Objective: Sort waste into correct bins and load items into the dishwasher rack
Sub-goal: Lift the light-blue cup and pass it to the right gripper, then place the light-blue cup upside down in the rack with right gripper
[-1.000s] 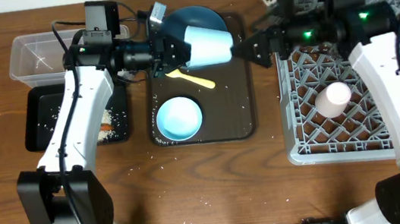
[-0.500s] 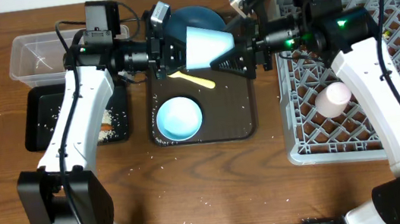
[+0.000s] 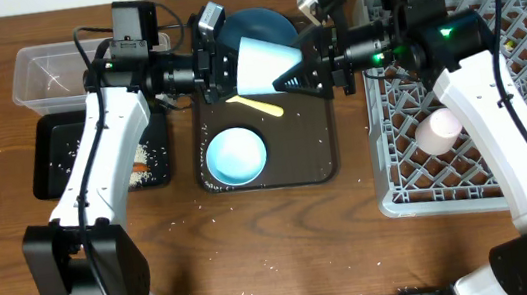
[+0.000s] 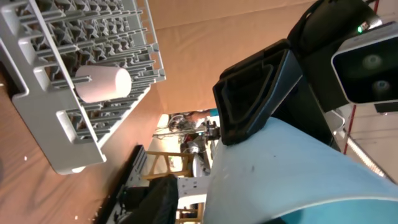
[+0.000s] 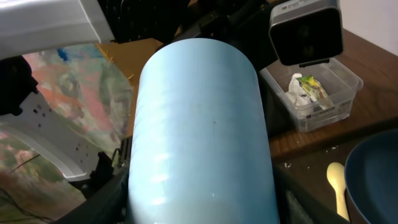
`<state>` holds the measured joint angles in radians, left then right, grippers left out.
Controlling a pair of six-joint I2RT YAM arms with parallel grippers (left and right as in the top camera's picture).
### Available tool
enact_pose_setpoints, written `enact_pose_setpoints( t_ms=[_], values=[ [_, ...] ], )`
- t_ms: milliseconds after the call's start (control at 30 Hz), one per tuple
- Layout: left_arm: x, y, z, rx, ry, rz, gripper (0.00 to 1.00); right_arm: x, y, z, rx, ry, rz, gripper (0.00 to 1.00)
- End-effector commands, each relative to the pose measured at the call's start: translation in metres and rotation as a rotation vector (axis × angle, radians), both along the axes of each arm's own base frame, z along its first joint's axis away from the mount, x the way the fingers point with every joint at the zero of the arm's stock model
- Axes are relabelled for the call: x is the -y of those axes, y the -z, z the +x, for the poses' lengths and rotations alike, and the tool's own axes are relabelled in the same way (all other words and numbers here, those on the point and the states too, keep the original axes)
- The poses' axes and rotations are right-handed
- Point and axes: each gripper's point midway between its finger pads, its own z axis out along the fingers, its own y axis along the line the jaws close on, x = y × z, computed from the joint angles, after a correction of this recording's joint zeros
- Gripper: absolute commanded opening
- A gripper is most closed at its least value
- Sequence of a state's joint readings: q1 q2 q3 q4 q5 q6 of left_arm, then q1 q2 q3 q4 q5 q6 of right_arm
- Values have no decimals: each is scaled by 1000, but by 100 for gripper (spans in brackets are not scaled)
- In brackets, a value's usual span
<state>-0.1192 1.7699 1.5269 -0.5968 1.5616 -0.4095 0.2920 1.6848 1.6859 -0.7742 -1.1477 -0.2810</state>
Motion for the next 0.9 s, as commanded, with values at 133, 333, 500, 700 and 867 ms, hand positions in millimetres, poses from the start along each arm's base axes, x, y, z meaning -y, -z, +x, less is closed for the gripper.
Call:
enact_pose_setpoints(
  t_ms=[133,333,500,700,867],
  values=[
    [-1,5,8,26,-40,47,37,59,-14,26,-58,247,-40,44],
    [-5,27,25,41,-139,179,37,168,2,40,-213,734,-229,46],
    [-15,53,43,43,-251,333,37,260,29,14,-399,1124,-424,47],
    [-44,98,53,-33,-396,606,38,343,70,-38,-665,1476,-712,49],
    [-71,126,49,-93,-468,801,38,358,99,-54,-820,1496,-855,51]
  ],
)
